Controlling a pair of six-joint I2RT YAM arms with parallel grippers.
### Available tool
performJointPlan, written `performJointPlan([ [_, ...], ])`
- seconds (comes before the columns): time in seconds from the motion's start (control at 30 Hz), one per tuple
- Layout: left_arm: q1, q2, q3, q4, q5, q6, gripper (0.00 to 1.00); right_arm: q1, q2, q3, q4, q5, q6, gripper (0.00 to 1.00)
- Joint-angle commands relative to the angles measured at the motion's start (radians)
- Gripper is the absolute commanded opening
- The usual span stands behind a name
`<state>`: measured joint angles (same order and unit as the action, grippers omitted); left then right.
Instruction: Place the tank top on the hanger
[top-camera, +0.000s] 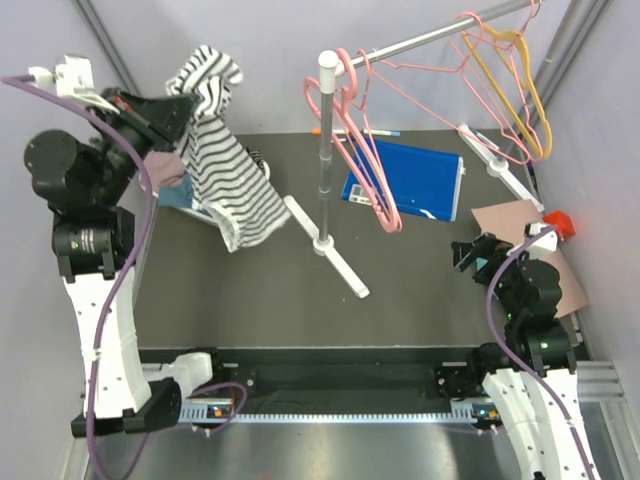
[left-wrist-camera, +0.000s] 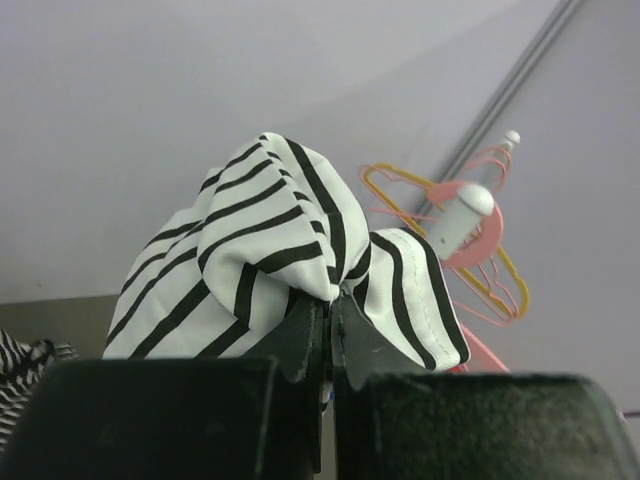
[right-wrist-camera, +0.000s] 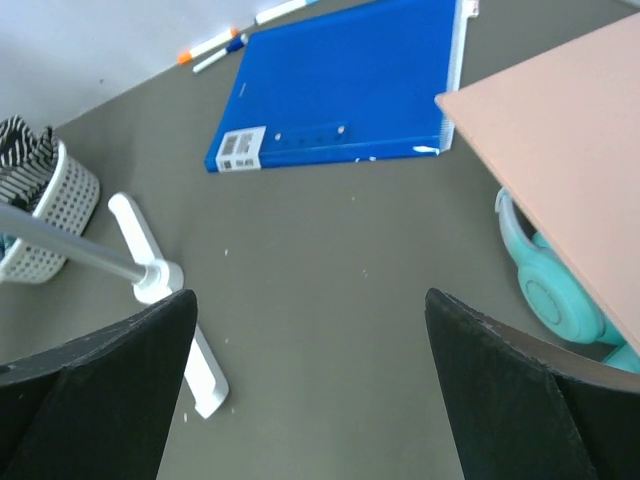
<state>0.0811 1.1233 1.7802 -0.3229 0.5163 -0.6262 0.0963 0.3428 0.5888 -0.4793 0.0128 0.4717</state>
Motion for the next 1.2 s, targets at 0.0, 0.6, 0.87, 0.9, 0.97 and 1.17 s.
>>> performJointPlan([
  [0.0,-0.012,-0.135,-0.19,0.091,0.09,-0.052,0.0,0.008,-0.044,-0.066,0.053,-0.086,0.005,0.92],
  [0.6,-0.061,-0.533,-0.955,-0.044,-0.264,0.079,0.0,0.028,-0.068,-0.139,0.068,-0.217,-0.027,0.91],
  [0.87,-0.061,-0.404,-1.013,-0.149,-0.626,0.074,0.0,0.139,-0.007,-0.213,0.227,-0.248,-0.022,0.9],
  [0.9,-0.061,-0.381,-1.019,-0.153,-0.651,0.08,0.0,0.167,0.007,-0.228,0.243,-0.231,-0.021,0.9],
  [0.97,-0.061,-0.364,-1.024,-0.163,-0.717,0.088,0.07,0.276,0.048,-0.248,0.306,-0.154,-0.012,0.9],
  [1.17,-0.061,-0.356,-1.025,-0.246,-0.906,0.114,0.82,0.642,0.185,-0.322,0.471,0.106,0.034,0.9],
])
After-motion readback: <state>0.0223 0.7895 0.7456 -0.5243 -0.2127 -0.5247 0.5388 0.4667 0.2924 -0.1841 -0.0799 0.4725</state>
